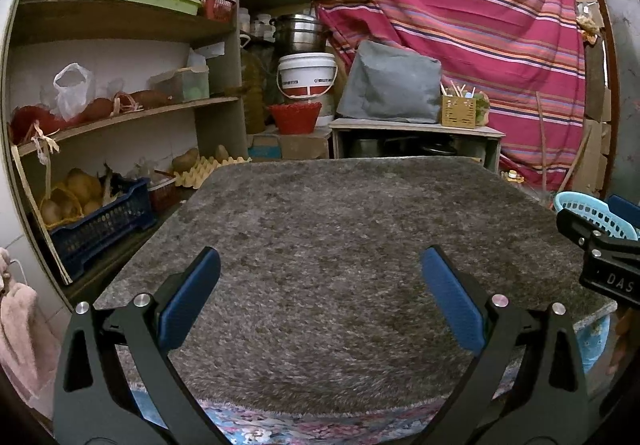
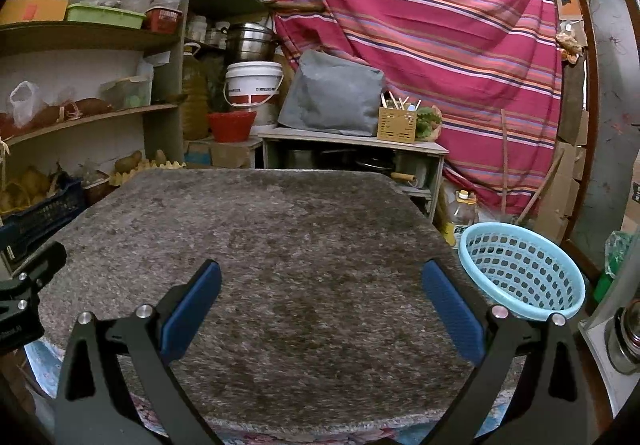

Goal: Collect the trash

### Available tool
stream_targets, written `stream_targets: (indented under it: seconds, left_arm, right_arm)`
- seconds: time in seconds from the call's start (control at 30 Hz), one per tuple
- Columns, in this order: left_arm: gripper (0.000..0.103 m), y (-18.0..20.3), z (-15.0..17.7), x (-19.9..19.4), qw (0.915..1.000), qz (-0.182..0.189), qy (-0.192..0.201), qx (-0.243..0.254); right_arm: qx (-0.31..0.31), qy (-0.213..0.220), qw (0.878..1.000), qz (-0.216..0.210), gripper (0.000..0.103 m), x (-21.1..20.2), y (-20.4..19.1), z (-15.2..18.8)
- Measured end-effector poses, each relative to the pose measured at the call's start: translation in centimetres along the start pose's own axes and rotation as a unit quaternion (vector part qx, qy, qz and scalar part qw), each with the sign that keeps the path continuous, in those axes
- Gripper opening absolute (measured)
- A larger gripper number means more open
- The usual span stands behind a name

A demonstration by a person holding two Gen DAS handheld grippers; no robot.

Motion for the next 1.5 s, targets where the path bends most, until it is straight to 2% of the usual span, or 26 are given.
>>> stream_targets:
  seconds: [1.5]
  left_arm:
    - [0.098, 1.1, -0.1, -0.1, 1.0, 0.002, 0.004, 0.006]
  right_arm:
    - [0.006, 0.003, 1.0, 0.003, 0.099, -0.1, 0.8, -0.3]
Point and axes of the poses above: each gripper's, at about its wrist camera, not at the fingertips, and x roughly the way its jaws point, y to its right, z to its underside, the point moved 7 cm from there along x, roughly the way its jaws point, and after that the axes turned 10 degrees about y, right-handed, at the moved point
